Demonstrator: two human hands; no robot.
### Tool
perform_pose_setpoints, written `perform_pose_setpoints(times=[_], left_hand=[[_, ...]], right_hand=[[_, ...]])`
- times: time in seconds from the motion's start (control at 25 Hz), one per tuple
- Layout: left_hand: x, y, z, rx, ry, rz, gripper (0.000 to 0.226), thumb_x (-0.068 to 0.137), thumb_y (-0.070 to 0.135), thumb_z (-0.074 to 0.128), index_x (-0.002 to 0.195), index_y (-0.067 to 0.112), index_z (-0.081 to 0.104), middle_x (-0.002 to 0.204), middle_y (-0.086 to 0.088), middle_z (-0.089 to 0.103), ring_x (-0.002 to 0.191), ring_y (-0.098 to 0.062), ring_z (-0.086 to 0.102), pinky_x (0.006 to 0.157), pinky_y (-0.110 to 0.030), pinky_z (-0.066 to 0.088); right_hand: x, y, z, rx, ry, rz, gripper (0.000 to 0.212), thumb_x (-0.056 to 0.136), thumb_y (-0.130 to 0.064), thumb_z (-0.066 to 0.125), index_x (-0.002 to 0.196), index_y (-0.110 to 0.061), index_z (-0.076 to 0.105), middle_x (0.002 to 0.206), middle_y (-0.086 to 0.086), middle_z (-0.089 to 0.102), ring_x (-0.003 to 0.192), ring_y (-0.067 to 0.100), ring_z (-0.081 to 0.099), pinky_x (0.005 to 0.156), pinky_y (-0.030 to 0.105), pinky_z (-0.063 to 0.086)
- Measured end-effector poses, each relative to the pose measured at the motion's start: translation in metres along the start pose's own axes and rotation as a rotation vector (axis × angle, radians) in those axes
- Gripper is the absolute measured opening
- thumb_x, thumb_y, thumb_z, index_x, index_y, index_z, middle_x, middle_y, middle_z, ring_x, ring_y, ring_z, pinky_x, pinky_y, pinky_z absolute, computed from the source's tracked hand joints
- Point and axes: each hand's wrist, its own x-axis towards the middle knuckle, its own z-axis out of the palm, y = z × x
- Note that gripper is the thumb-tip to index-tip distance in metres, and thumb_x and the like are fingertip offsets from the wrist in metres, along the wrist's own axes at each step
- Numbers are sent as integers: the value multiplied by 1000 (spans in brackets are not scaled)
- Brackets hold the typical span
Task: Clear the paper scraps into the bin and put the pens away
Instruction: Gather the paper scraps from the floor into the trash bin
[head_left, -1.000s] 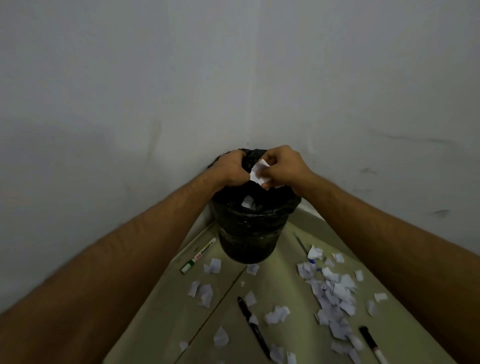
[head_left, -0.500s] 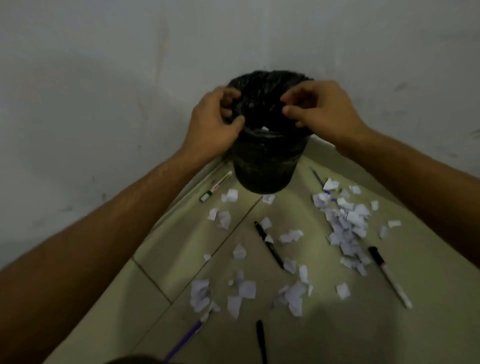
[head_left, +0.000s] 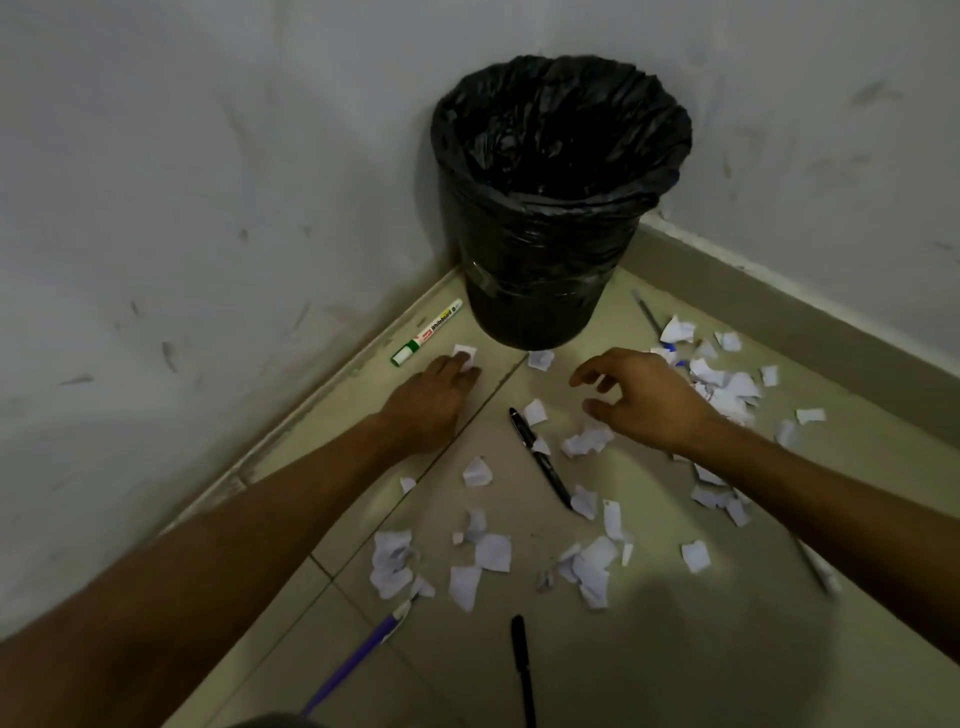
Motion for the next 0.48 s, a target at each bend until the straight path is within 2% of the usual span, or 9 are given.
perform_pose_setpoints(times=[0.16,0.28,0.4,0.48], left_hand=[[-52,5,23,-87,29,47,72,89,7,53,153,14,21,161,-14,13,145,-33,21,113,-45,34],[-87,1,26,-195,133,90,61,90,19,41,149,10,32,155,-20,30,137,-35,35,109,-45,40],[-110,-3,21,-294,232,-16,56,91,21,40,146,10,38,149,-18,38,134,-33,39,107,-43,40],[-124,-9,22,-265,270,-43,55,93,25,46,145,9,38,148,-18,41,133,-34,40,108,-43,38]], right_hand=[[52,5,38,-181,-146,-122,52,86,-8,58,138,-12,52,142,15,48,125,32,51,101,42,45],[68,4,58,-421,-163,-127,60,90,-12,54,147,-10,36,154,16,31,131,35,41,98,46,47],[50,11,64,-452,-159,-119,64,84,-13,63,144,-8,39,152,15,32,125,33,43,94,46,48],[24,21,64,-381,-198,-119,66,82,-19,70,141,-9,44,150,12,34,125,31,43,94,45,49]])
